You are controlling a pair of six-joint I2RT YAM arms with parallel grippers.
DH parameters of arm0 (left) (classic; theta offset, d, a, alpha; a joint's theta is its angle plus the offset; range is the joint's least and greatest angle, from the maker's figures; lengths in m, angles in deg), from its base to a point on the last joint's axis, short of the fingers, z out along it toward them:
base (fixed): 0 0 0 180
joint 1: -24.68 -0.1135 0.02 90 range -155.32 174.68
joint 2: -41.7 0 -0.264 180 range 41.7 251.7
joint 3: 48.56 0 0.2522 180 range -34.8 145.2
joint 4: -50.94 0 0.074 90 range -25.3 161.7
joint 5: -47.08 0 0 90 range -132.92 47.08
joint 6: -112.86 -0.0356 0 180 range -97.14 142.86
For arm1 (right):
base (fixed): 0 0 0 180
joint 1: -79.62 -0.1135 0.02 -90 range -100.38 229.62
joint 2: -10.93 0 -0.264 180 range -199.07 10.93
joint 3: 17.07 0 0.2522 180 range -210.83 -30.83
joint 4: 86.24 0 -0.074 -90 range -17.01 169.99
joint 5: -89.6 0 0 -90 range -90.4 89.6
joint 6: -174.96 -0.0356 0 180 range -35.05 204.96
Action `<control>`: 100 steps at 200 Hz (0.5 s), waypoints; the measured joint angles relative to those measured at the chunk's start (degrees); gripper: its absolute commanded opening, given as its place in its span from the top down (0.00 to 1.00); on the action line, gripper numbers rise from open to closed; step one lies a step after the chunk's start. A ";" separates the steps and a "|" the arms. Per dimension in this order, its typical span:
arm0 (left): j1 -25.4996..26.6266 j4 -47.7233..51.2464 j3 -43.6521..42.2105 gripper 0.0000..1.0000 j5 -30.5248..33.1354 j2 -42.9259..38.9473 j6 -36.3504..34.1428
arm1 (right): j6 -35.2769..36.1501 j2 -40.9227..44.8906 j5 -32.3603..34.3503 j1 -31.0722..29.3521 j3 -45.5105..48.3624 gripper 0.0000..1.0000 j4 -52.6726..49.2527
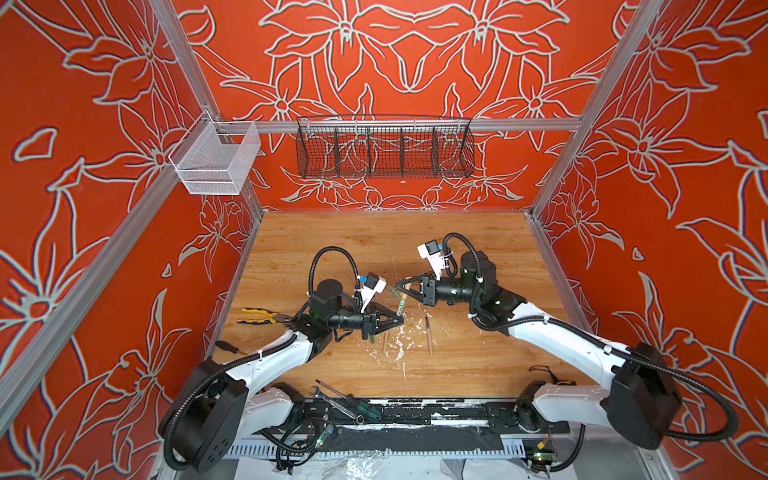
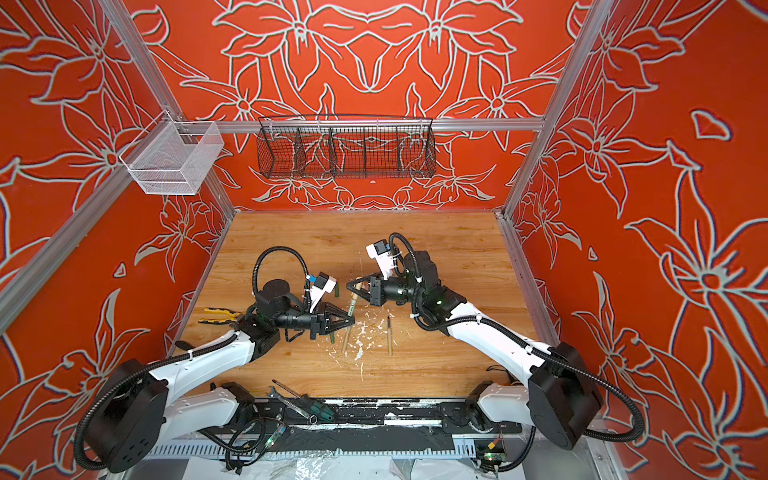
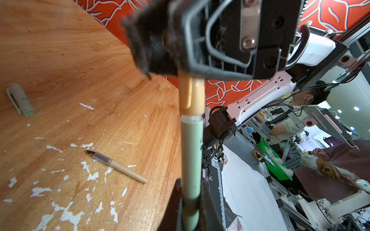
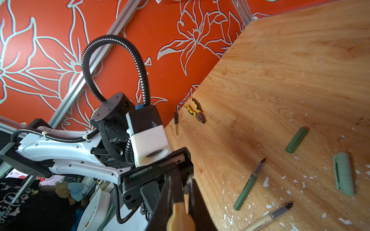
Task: Insert the pens into the pen caps
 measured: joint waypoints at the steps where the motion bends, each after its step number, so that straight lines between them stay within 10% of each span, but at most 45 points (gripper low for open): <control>1: 0.00 0.00 0.00 1.00 0.00 0.00 -0.02 | 0.00 0.00 0.02 0.00 0.00 1.00 0.00; 100: -0.81 -1.07 0.00 1.00 -0.33 1.05 0.44 | 0.76 0.00 4.02 -1.75 0.11 1.00 0.24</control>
